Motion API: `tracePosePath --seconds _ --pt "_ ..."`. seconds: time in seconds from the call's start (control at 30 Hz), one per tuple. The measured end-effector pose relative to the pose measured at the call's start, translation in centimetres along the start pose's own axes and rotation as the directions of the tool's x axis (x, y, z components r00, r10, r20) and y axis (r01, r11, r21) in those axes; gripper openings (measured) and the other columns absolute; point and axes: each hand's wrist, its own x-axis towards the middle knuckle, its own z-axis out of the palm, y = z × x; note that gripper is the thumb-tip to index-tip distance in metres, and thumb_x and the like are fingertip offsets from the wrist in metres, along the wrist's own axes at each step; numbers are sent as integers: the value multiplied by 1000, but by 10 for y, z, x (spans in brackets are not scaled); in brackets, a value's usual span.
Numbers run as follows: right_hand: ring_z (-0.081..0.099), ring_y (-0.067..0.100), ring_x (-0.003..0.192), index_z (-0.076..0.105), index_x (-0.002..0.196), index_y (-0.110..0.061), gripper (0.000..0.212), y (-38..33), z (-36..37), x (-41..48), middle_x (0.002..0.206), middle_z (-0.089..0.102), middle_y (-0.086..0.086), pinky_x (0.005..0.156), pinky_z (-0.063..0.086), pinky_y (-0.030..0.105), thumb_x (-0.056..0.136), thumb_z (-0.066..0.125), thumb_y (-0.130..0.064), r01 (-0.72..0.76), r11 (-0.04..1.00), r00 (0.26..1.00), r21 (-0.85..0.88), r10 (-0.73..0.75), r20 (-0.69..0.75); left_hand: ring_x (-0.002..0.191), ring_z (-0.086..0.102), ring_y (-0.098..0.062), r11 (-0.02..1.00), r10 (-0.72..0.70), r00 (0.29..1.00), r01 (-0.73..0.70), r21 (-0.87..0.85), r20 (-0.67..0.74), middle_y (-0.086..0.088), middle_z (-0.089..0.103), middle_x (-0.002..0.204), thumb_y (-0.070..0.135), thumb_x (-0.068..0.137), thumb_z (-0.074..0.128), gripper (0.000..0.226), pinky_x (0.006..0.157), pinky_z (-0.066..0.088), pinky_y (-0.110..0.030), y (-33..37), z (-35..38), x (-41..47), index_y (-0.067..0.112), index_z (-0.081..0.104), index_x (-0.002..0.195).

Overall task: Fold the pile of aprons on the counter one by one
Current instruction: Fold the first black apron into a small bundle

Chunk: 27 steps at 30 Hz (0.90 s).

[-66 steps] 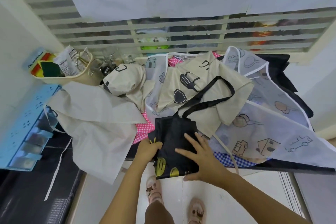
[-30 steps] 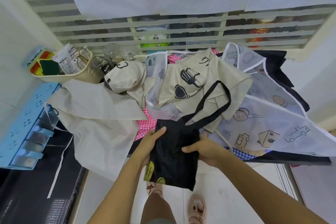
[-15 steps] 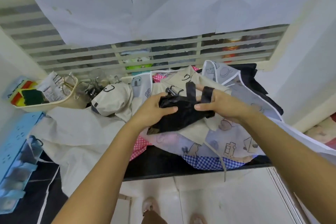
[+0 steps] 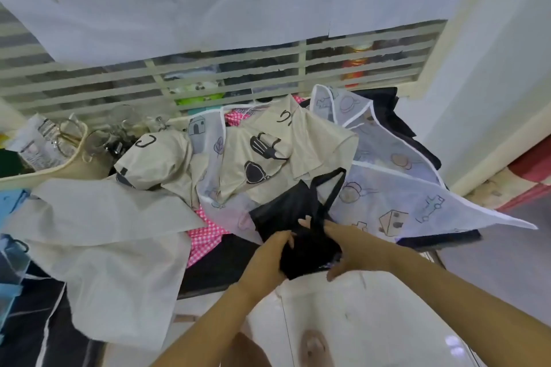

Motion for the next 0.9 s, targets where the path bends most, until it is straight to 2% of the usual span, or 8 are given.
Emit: tracePosePath --seconds 0.13,0.27,0.33,0.43,0.53,0.67,0.73,0.9 --pt "-9 1 141 11 153 -32 97 25 39 5 157 -9 -14 115 3 19 78 73 -39 161 943 986 -292 -169 -1 94 60 -19 992 -1 999 7 124 -49 1 41 122 11 64 78 56 85 43 -11 -17 19 -24 20 44 108" --pt "19 20 145 29 150 -15 78 29 47 10 158 19 -1 115 29 40 79 61 -24 147 939 982 -309 -175 -65 125 44 -26 952 48 999 -52 303 19 -10 41 139 21 71 69 80 106 38 -32 -20 20 -27 27 35 144" --pt "24 22 144 28 149 -12 79 31 46 12 155 26 2 114 30 41 77 58 -23 172 919 980 -354 -195 -29 140 26 -25 927 67 994 -94 362 87 -6 34 151 17 73 62 83 115 18 -41 -26 21 -27 29 29 148" --pt "34 17 138 38 146 -18 72 41 42 15 151 37 0 110 37 33 78 59 -21 218 918 973 -332 -231 -1 146 3 -7 988 21 996 -34 152 83 11 19 155 3 83 51 73 117 -7 -23 -31 16 -27 36 31 145" --pt "54 16 119 55 133 -21 51 42 32 20 130 58 0 95 45 24 82 63 -17 97 968 991 -230 -115 -66 139 23 3 959 -186 982 187 -214 25 18 37 144 0 92 50 54 113 11 -8 -24 8 -27 37 47 130" --pt "62 13 79 71 102 -15 21 23 14 37 90 71 4 75 49 27 82 70 -22 -89 983 981 161 114 -156 92 57 -11 671 -530 847 383 -635 -49 8 64 91 17 99 49 14 72 42 -5 -2 -3 -20 18 63 101" --pt "55 12 69 66 90 -11 15 15 10 45 79 66 10 67 42 24 85 68 -25 -97 970 979 223 134 -155 82 56 -12 626 -607 791 417 -659 -76 3 62 81 22 100 47 18 63 41 -8 0 -8 -16 13 63 97" --pt "60 20 86 59 114 -12 25 4 19 63 97 68 6 77 45 31 93 59 -26 -103 979 955 175 147 -258 82 55 -14 750 -601 769 450 -485 -216 -3 60 87 20 97 54 10 65 41 -7 -13 -18 -17 10 55 94"
